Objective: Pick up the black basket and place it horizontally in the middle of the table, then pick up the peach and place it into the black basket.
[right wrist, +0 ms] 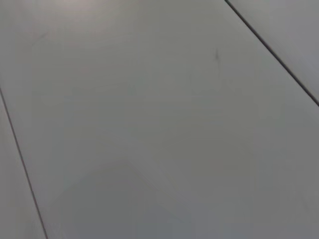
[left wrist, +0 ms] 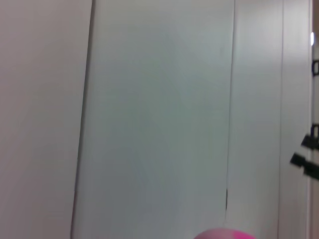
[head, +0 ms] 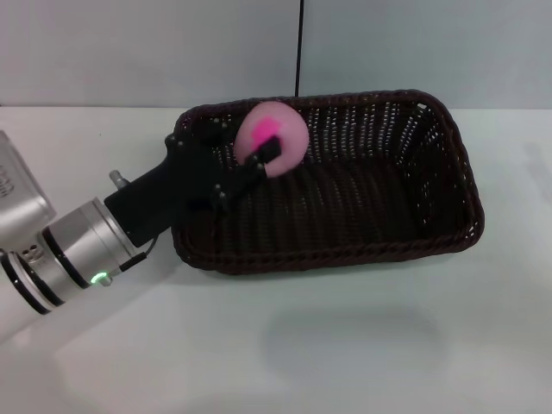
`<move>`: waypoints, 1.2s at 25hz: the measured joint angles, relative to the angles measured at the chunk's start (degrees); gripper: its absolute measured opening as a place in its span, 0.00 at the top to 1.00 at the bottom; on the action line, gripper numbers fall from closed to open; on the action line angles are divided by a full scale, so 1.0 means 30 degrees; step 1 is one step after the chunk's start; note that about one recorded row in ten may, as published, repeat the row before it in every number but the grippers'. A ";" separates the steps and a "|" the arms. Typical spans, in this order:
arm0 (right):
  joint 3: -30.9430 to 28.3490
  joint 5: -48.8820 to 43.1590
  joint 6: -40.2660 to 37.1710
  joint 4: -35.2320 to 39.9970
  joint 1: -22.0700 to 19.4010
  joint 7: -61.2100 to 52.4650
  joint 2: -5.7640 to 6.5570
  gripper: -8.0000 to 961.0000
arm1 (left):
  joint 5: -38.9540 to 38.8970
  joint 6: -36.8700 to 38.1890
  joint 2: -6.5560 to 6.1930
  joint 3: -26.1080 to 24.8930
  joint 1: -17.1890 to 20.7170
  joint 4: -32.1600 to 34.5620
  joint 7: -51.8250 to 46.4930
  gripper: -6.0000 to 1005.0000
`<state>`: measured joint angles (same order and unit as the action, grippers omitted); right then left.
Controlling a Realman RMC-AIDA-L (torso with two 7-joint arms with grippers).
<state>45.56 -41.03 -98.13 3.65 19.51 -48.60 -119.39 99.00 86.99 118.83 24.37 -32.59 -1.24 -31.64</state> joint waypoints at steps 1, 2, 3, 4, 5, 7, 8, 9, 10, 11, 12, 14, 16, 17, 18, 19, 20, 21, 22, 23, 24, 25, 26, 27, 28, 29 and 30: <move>0.0000 0.0000 0.0000 0.0000 0.0000 0.0000 0.0000 0.21 | 0.0000 0.0000 0.0000 0.0000 0.0000 0.0000 0.0000 0.65; -0.0001 -0.0001 -0.0014 0.0009 0.0021 -0.0030 0.0003 0.21 | 0.0002 -0.0280 0.0000 0.0000 -0.0015 -0.0025 0.0013 0.55; -0.0001 -0.0001 -0.0014 0.0009 0.0021 -0.0030 0.0003 0.21 | 0.0002 -0.0280 0.0000 0.0000 -0.0015 -0.0025 0.0013 0.51; -0.0004 -0.0001 -0.0018 -0.0002 0.0023 -0.0031 0.0004 0.21 | 0.0002 -0.0362 -0.0004 -0.0010 0.0014 -0.0026 0.0016 0.48; -0.0006 -0.0003 -0.0016 -0.0025 0.0025 -0.0030 0.0006 0.21 | 0.0003 -0.0375 -0.0008 -0.0020 0.0050 -0.0029 0.0016 0.45; -0.0012 -0.0003 0.0063 -0.0057 0.0028 -0.0028 0.0012 0.21 | -0.0021 -0.0372 -0.0062 -0.0109 0.0342 0.0064 0.0016 0.38; -0.0012 -0.0003 0.0063 -0.0057 0.0028 -0.0028 0.0012 0.21 | -0.0021 -0.0372 -0.0062 -0.0109 0.0342 0.0064 0.0016 0.35; -0.0021 -0.0003 0.0089 -0.0023 0.0029 -0.0027 0.0013 0.21 | -0.0055 -0.0372 -0.0080 -0.0119 0.0433 0.0112 0.0016 0.31; -0.0033 -0.0005 0.0098 0.0009 0.0029 -0.0023 0.0013 0.21 | -0.0087 -0.0371 -0.0093 -0.0129 0.0548 0.0169 0.0016 0.28; -0.0094 -0.0004 0.0098 0.0037 0.0024 -0.0010 0.0020 0.21 | -0.0144 -0.0377 -0.0114 -0.0175 0.0715 0.0297 0.0016 0.25; -0.0242 -0.0004 0.0076 0.0074 -0.0017 0.0212 0.0032 0.21 | -0.0197 -0.0385 -0.0118 -0.0560 0.1155 0.0610 0.0192 0.22; -0.0377 -0.0004 0.0058 0.0077 -0.0051 0.0463 0.0036 0.21 | -0.0226 -0.0384 -0.0105 -0.1049 0.1422 0.0722 0.0414 0.16; -0.0763 -0.0005 0.0028 0.0057 -0.0119 0.1119 0.0043 0.21 | -0.0298 -0.0365 -0.0104 -0.2639 0.2102 0.0794 0.1190 0.16; -0.1319 -0.0005 0.0078 -0.0033 -0.0156 0.1731 0.0042 0.21 | -0.0309 -0.0262 -0.0118 -0.5076 0.2979 0.0692 0.2305 0.16; -0.1319 -0.0005 0.0078 -0.0033 -0.0156 0.1731 0.0042 0.21 | -0.0309 -0.0262 -0.0118 -0.5076 0.2979 0.0692 0.2305 0.16; -0.1664 -0.0004 0.0112 -0.0128 -0.0163 0.2065 0.0032 0.21 | -0.0312 -0.0194 -0.0112 -0.5962 0.3295 0.0630 0.2695 0.16; -0.2173 -0.0003 0.0139 -0.0325 -0.0162 0.2551 0.0015 0.21 | -0.0317 -0.0131 -0.0101 -0.7468 0.3742 0.0462 0.3266 0.16; -0.2612 -0.0003 0.0159 -0.0526 -0.0148 0.2974 0.0006 0.21 | -0.0321 -0.0097 -0.0098 -0.8361 0.4027 0.0283 0.3673 0.16; -0.3858 -0.0003 0.0188 -0.1206 -0.0034 0.4343 -0.0007 0.21 | -0.0323 -0.0063 -0.0104 -1.0793 0.4725 -0.0429 0.4752 0.16; -0.3858 -0.0003 0.0188 -0.1206 -0.0034 0.4343 -0.0007 0.21 | -0.0323 -0.0063 -0.0104 -1.0793 0.4725 -0.0429 0.4752 0.16; -0.4489 -0.0004 0.0196 -0.1539 0.0028 0.5083 -0.0009 0.21 | -0.0317 -0.0054 -0.0109 -1.1785 0.5023 -0.0791 0.5315 0.16; -0.5363 0.0000 0.0197 -0.1945 0.0109 0.5964 -0.0010 0.21 | -0.0322 -0.0054 -0.0110 -1.2754 0.5324 -0.1075 0.5959 0.16; -0.6140 -0.0003 0.0198 -0.2300 0.0187 0.6811 -0.0015 0.21 | -0.0324 -0.0052 -0.0103 -1.3290 0.5484 -0.1251 0.6388 0.16; -0.6924 -0.0002 0.0197 -0.2608 0.0237 0.7481 -0.0023 0.21 | -0.0317 -0.0048 -0.0096 -1.3846 0.5683 -0.1406 0.6838 0.16; -0.7429 -0.0002 0.0196 -0.2783 0.0266 0.7971 -0.0026 0.21 | -0.0314 -0.0032 -0.0102 -1.4094 0.5815 -0.1496 0.7018 0.16; -0.7875 -0.0001 0.0197 -0.2921 0.0280 0.8303 -0.0028 0.21 | -0.0315 -0.0015 -0.0122 -1.4275 0.5955 -0.1552 0.7133 0.16; -0.8177 -0.0020 0.0154 -0.2984 0.0283 0.8537 -0.0018 0.21 | -0.0308 -0.0076 -0.0155 -1.4406 0.6149 -0.1543 0.7116 0.16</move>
<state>21.03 -41.09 -97.67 -5.30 20.36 -22.99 -119.44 98.08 86.76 118.36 -18.85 -14.15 -5.87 -10.30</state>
